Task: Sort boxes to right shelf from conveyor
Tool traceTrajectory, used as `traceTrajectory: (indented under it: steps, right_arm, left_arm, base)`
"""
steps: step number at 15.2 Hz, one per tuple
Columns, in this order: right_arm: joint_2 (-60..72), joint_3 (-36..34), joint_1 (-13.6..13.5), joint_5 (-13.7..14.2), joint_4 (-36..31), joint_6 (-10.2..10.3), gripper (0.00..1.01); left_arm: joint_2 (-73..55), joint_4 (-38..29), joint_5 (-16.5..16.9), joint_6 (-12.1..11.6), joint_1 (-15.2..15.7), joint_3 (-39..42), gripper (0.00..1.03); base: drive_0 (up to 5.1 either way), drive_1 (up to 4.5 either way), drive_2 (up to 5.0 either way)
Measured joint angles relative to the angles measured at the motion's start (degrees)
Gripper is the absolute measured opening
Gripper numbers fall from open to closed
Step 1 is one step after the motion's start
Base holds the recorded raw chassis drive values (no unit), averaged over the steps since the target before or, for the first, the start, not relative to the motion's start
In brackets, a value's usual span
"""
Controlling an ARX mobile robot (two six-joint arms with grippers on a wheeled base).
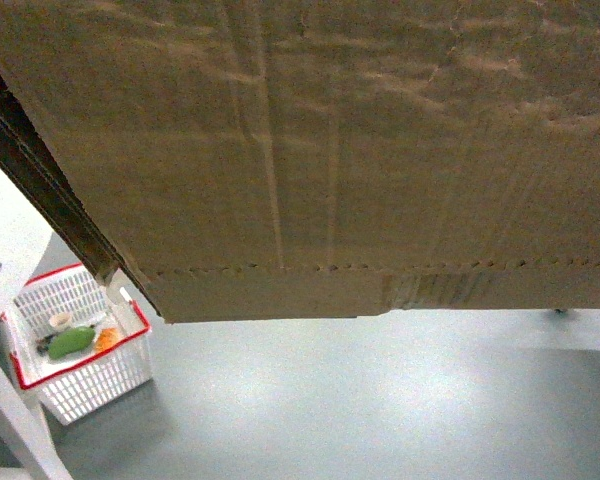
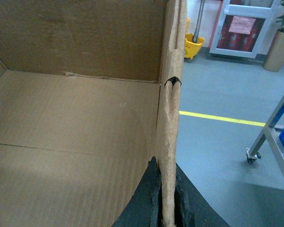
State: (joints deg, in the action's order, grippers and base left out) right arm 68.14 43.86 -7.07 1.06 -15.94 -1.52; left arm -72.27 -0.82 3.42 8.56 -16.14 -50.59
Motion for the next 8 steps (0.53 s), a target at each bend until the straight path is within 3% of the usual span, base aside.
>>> traceTrajectory:
  steps: [8]
  right_arm:
    - [0.0, 0.0, 0.0, 0.02, -0.02, 0.0, 0.03]
  left_arm:
    - [0.0, 0.0, 0.0, 0.0, 0.0, 0.0, 0.04]
  base:
    - [-1.6, -1.58, -1.6]
